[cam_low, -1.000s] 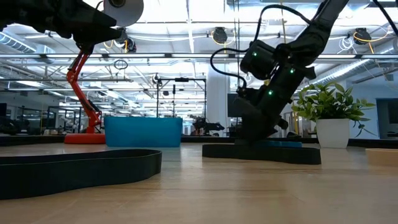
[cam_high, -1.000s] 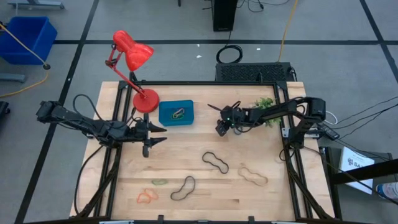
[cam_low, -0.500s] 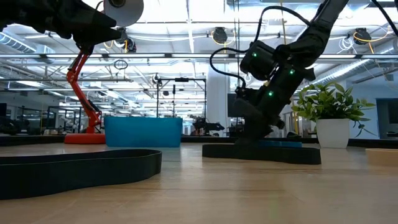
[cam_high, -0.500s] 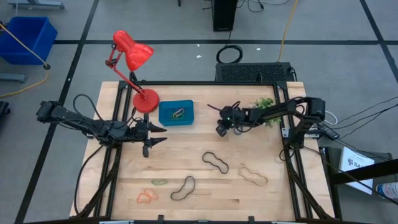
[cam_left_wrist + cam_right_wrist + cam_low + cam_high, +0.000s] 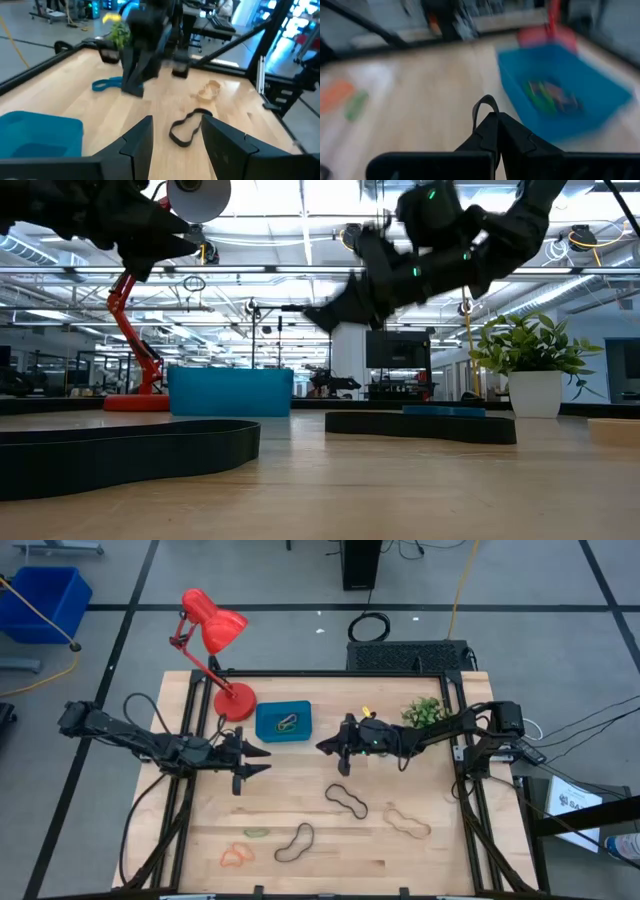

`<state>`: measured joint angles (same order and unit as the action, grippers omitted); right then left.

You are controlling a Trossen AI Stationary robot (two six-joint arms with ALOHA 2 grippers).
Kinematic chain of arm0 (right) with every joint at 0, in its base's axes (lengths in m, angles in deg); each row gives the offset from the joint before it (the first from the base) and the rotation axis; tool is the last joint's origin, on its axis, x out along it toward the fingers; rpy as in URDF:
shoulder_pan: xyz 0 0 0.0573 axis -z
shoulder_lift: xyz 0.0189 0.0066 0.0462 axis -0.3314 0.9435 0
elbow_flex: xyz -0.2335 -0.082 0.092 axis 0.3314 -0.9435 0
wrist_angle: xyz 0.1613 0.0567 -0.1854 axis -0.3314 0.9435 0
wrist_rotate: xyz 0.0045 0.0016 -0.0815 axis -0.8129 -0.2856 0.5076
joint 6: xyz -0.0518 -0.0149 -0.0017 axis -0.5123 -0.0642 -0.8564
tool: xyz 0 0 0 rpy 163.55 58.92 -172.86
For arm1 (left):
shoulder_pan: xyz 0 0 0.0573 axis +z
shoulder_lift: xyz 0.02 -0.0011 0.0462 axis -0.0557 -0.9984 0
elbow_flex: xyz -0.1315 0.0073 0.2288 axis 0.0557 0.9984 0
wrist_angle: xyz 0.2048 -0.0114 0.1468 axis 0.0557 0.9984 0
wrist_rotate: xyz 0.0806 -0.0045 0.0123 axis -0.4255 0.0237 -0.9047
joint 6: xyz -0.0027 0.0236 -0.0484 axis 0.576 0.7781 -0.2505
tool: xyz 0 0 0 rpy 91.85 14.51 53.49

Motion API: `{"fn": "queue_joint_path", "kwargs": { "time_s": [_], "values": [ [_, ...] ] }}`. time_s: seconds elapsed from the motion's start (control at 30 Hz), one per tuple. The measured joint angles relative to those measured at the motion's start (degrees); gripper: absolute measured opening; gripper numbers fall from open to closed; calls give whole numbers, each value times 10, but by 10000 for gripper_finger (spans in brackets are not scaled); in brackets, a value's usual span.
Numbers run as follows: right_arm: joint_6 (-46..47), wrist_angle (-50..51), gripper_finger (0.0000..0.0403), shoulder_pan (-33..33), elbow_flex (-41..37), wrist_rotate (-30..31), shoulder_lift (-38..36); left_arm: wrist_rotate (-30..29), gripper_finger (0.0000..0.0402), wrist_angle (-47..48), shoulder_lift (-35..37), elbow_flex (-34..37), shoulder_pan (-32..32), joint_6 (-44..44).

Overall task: Pick and place rubber bands into bin
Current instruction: Put the black rubber band into the blue bin

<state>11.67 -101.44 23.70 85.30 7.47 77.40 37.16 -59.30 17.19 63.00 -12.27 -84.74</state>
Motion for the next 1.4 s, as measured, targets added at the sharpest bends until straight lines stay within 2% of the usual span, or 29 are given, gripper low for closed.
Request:
{"fn": "queue_joint_path", "kwargs": {
  "time_s": [0.1, 0.27, 0.37, 0.47, 0.63, 0.77, 0.87, 1.13, 1.4],
  "values": [
    [-17, -61, 1, -23, 0, 0, -1, 9, 175, -52, -61, 0, 0, 52],
    [-19, -69, 1, -38, 0, 1, 0, 5, 175, -208, -195, 0, 0, 196],
    [-16, -58, 1, -41, 0, 1, 0, -21, 175, -305, -267, -1, 0, 297],
    [5, -48, 1, -41, 0, 0, 0, -53, 175, -347, -322, -15, 0, 370],
    [38, -48, 0, -41, 0, 0, 0, -86, 175, -347, -390, -63, 0, 428],
    [66, -48, 0, -42, 1, 0, 0, -132, 175, -341, -428, -103, 0, 515],
    [71, -47, 0, -46, 1, -14, 0, -144, 175, -322, -449, -130, 2, 560],
    [70, -44, 0, -60, 1, -14, 0, -173, 175, -278, -472, -176, 2, 576],
    [67, -38, 0, -59, 1, -13, 0, -172, 174, -277, -472, -178, -13, 572]
  ]
}}
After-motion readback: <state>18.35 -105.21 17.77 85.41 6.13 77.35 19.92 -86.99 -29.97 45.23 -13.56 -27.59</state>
